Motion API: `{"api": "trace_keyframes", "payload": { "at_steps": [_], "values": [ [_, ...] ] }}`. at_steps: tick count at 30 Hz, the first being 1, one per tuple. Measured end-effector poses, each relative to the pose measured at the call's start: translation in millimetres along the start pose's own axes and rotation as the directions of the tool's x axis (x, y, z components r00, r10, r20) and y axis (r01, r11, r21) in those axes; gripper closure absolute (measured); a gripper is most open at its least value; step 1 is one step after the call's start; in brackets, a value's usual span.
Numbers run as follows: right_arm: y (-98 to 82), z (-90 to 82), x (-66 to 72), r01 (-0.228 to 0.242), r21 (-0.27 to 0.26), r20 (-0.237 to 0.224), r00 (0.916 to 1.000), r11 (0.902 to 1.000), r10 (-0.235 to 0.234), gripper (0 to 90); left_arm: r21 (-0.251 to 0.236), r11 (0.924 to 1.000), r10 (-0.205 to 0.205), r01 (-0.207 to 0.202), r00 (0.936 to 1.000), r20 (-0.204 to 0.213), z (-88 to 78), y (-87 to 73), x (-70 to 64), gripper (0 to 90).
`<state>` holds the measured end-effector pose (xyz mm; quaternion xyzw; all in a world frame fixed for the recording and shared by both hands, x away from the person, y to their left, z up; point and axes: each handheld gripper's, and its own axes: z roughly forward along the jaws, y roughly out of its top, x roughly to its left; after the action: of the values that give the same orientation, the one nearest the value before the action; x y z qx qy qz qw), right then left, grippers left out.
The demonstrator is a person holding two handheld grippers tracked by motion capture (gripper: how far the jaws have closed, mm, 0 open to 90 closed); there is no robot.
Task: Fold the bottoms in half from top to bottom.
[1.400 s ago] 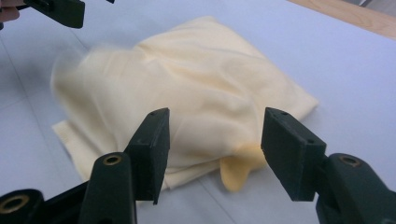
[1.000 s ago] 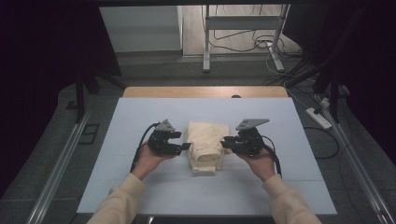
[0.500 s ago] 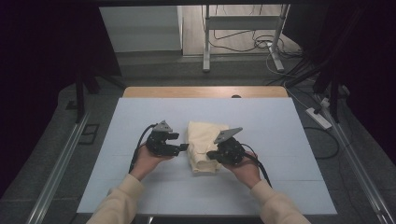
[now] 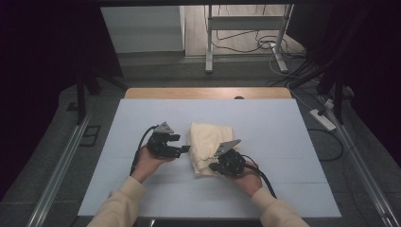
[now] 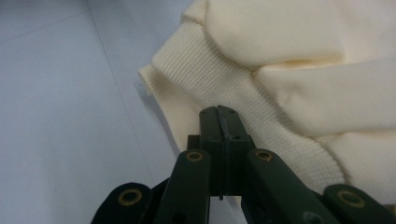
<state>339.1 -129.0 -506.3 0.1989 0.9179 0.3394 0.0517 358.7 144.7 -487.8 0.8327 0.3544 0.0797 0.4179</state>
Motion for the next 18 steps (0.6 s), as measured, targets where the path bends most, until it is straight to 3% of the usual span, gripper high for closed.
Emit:
{"api": "trace_keyframes", "payload": {
  "at_steps": [7,15,18],
  "values": [
    [0.3,-1.1,-2.2,-0.012,-0.017,-0.012,0.9999,0.9998,0.012,88.9,0.0,1.0,0.005,-0.005,1.0,0.0,-0.2,0.0,-0.7,31.5],
    [3.4,-20.2,0.4,0.001,-0.121,0.024,0.9997,0.9926,0.002,88.9,-0.007,0.9999,0.014,-0.014,0.9999,0.001,-1.1,0.5,-2.9,31.3],
    [2.2,-25.6,-1.6,-0.008,-0.134,0.029,0.9995,0.9909,0.012,88.9,-0.004,0.9998,0.018,-0.018,0.9998,0.0,-1.7,0.2,-3.8,31.2]
  ]
}}
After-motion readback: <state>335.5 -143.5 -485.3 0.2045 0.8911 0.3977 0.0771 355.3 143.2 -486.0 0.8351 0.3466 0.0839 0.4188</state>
